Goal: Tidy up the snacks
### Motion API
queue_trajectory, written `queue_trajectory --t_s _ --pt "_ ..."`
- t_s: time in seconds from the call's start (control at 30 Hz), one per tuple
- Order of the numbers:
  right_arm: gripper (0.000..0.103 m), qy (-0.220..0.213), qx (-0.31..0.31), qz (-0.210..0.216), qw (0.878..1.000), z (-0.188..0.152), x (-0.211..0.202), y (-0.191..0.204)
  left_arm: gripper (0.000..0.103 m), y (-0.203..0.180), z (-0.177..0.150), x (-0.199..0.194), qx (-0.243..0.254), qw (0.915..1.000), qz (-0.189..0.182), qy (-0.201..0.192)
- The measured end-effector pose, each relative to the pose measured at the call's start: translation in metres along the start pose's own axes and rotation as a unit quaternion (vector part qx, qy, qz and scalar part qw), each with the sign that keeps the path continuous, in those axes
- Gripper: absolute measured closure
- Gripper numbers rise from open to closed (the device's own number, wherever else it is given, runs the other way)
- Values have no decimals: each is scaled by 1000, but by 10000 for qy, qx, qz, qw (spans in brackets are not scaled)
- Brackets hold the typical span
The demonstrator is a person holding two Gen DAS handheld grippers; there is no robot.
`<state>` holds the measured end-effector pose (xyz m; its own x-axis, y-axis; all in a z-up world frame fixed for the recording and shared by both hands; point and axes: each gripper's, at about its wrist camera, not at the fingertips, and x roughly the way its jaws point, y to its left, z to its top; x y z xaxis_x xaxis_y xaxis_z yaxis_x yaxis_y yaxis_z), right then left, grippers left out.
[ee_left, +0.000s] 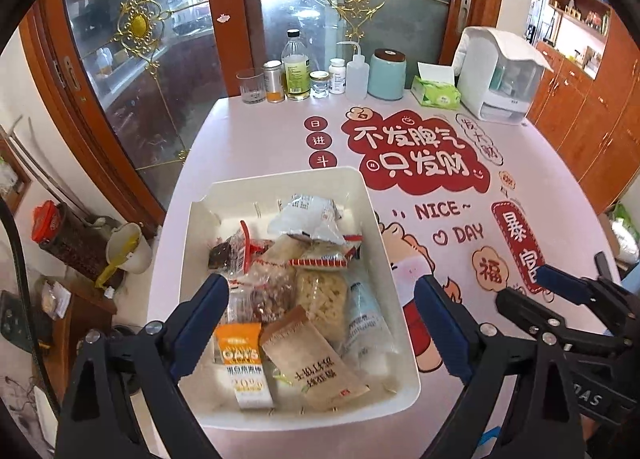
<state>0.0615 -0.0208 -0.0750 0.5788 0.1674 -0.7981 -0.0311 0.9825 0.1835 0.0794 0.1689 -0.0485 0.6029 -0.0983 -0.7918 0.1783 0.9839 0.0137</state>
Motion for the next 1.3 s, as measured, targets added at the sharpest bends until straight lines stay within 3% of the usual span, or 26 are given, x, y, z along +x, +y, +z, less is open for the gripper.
queue_trajectory --t_s 0.4,1.3 --pt "40 -8 453 -390 9982 -28 -37 -17 8 -19 -23 -18 -259 9995 -90 124" --pt "40 -453 -16 -691 9966 -29 -75 -20 8 -52 -30 -41 -255 9995 104 -161"
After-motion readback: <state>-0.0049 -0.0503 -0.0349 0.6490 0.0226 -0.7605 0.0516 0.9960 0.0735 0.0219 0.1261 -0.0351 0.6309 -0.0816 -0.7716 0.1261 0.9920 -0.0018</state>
